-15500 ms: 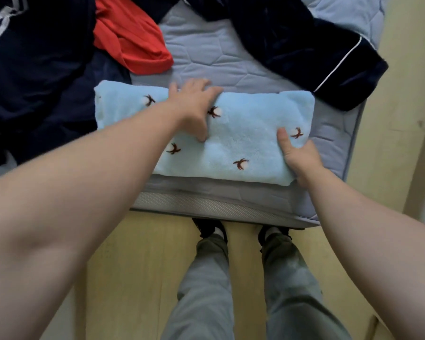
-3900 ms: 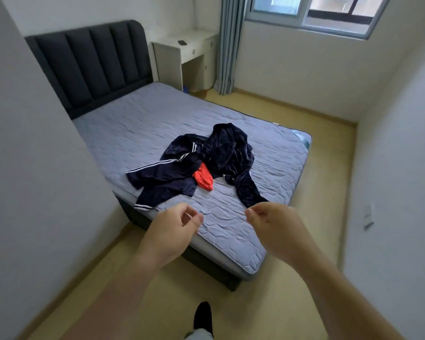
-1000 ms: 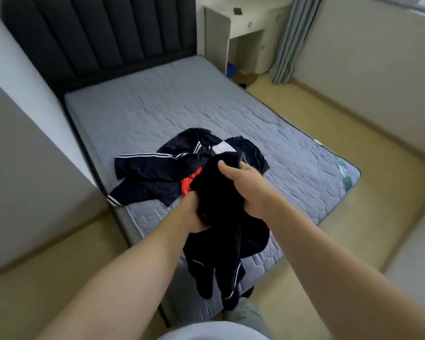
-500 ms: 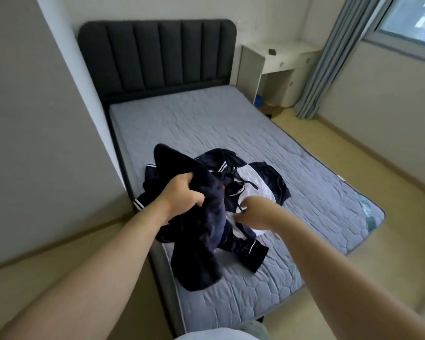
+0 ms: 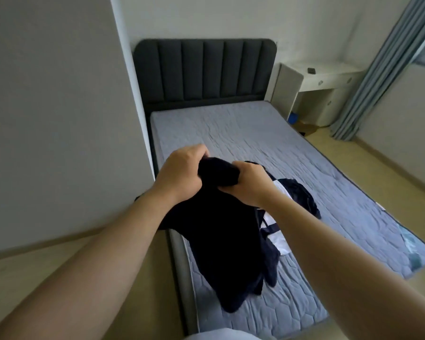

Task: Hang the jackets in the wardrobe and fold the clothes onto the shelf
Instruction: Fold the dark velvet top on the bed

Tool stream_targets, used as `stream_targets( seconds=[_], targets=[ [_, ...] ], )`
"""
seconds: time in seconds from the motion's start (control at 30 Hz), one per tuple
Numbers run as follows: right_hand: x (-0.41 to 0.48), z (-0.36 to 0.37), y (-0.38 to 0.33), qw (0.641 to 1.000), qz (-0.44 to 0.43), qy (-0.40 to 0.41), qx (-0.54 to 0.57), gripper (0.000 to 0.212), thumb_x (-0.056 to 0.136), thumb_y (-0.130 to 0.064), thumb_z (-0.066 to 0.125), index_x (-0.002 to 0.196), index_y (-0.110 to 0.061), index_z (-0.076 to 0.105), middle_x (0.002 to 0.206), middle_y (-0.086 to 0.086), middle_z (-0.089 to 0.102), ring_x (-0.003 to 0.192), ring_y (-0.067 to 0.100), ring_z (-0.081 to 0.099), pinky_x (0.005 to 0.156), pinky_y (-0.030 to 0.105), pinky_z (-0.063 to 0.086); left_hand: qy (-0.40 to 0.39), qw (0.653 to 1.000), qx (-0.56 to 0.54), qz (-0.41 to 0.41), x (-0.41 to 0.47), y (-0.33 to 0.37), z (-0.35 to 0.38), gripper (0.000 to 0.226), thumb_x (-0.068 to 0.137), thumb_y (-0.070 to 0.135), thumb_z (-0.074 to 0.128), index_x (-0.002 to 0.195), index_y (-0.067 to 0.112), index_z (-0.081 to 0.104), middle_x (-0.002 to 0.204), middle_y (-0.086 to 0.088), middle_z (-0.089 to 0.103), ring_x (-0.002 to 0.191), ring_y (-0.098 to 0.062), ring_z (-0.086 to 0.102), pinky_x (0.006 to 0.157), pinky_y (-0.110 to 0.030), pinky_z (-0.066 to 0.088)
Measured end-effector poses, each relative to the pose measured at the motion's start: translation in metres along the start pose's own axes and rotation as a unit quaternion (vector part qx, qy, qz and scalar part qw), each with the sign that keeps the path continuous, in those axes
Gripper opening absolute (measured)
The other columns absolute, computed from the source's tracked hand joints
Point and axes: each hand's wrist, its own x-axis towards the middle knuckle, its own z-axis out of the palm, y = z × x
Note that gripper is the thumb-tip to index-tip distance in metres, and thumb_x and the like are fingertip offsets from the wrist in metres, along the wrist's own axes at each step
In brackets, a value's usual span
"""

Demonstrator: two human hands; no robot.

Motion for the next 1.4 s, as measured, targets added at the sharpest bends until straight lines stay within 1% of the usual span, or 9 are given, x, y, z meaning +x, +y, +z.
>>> stream_targets(
  seconds=[0.13,0.37,0.53,0.63,0.87,1.13,1.27,1.33,1.4],
  targets=[
    [0.001,-0.012,-0.008,0.997,0.019,0.038,-0.066,0.043,0.080,-0.052,0.073,0.086,-0.015,0.051,0.075,-0.003,0.055,0.073,0.024,0.055,0.061,0.037,0.045,0.003,0.996,0.005,-0.084,-0.006,-0.026,0.006,0.021,0.081,0.007,0.056,0.086,0.023,0.044,0.079,0.005,0.052,0.065,-0.013,0.049,0.053,-0.031,0.037],
    [-0.003,-0.032,-0.016,0.977,-0.019,0.013,-0.210,0.056,0.078,-0.071,0.065,0.094,-0.021,0.045,0.083,-0.007,0.050,0.068,0.013,0.048,0.053,0.031,0.032,-0.170,0.979,0.056,-0.100,-0.020,-0.047,0.024,0.008,0.082,0.021,0.048,0.088,0.022,0.052,0.083,0.001,0.061,0.074,-0.024,0.060,0.064,-0.044,0.054],
    [-0.009,-0.033,-0.005,0.974,-0.017,0.013,-0.227,0.051,0.085,-0.069,0.058,0.091,-0.020,0.046,0.079,-0.007,0.050,0.065,0.013,0.048,0.050,0.030,0.031,-0.161,0.956,0.190,-0.153,-0.012,-0.046,0.034,0.022,0.088,0.028,0.047,0.106,0.020,0.057,0.109,-0.004,0.054,0.097,-0.031,0.058,0.077,-0.040,0.050],
    [-0.012,-0.034,0.003,0.972,-0.001,0.026,-0.233,0.049,0.087,-0.070,0.054,0.085,-0.022,0.046,0.076,-0.005,0.051,0.063,0.015,0.050,0.048,0.030,0.032,-0.120,0.958,0.155,-0.209,-0.009,-0.045,0.035,0.019,0.090,0.036,0.051,0.100,0.021,0.055,0.106,-0.005,0.048,0.084,-0.029,0.057,0.073,-0.041,0.052],
    [-0.020,-0.041,0.013,0.951,-0.019,0.089,-0.297,0.053,0.088,-0.074,0.047,0.071,-0.024,0.036,0.072,-0.010,0.036,0.055,0.011,0.036,0.047,0.026,0.018,-0.143,0.961,0.142,-0.188,0.000,-0.038,0.042,0.005,0.085,0.030,0.054,0.083,0.027,0.057,0.084,0.004,0.060,0.070,-0.019,0.055,0.056,-0.027,0.039],
    [-0.032,-0.038,0.034,0.954,0.058,0.132,-0.264,0.042,0.092,-0.062,0.053,0.076,-0.026,0.043,0.077,-0.009,0.039,0.057,0.010,0.039,0.047,0.026,0.021,-0.206,0.930,0.200,-0.232,-0.017,-0.042,0.056,0.023,0.083,0.014,0.047,0.096,0.025,0.062,0.106,0.000,0.064,0.096,-0.028,0.064,0.078,-0.034,0.050],
    [-0.043,-0.040,0.037,0.974,0.072,0.015,-0.213,0.038,0.087,-0.060,0.060,0.075,-0.025,0.052,0.076,-0.010,0.052,0.062,0.008,0.048,0.050,0.025,0.031,-0.108,0.928,0.053,-0.352,-0.018,-0.048,0.056,0.033,0.086,0.003,0.042,0.106,0.021,0.062,0.112,-0.010,0.064,0.099,-0.033,0.063,0.087,-0.036,0.054],
    [-0.053,-0.042,0.035,0.974,0.078,-0.181,-0.114,0.034,0.077,-0.058,0.071,0.089,-0.025,0.067,0.080,-0.011,0.065,0.069,0.006,0.060,0.058,0.025,0.043,-0.028,0.928,-0.037,-0.371,-0.011,-0.047,0.052,0.036,0.082,-0.003,0.043,0.100,0.017,0.067,0.109,-0.012,0.066,0.101,-0.033,0.062,0.086,-0.029,0.050],
    [-0.065,-0.042,0.029,0.913,0.092,-0.396,-0.023,0.029,0.077,-0.049,0.076,0.095,-0.027,0.071,0.085,-0.012,0.070,0.075,0.006,0.065,0.067,0.024,0.050,0.010,0.940,-0.079,-0.331,-0.004,-0.042,0.044,0.036,0.076,-0.007,0.042,0.080,0.017,0.068,0.094,-0.008,0.070,0.096,-0.032,0.061,0.078,-0.026,0.046]
  ],
)
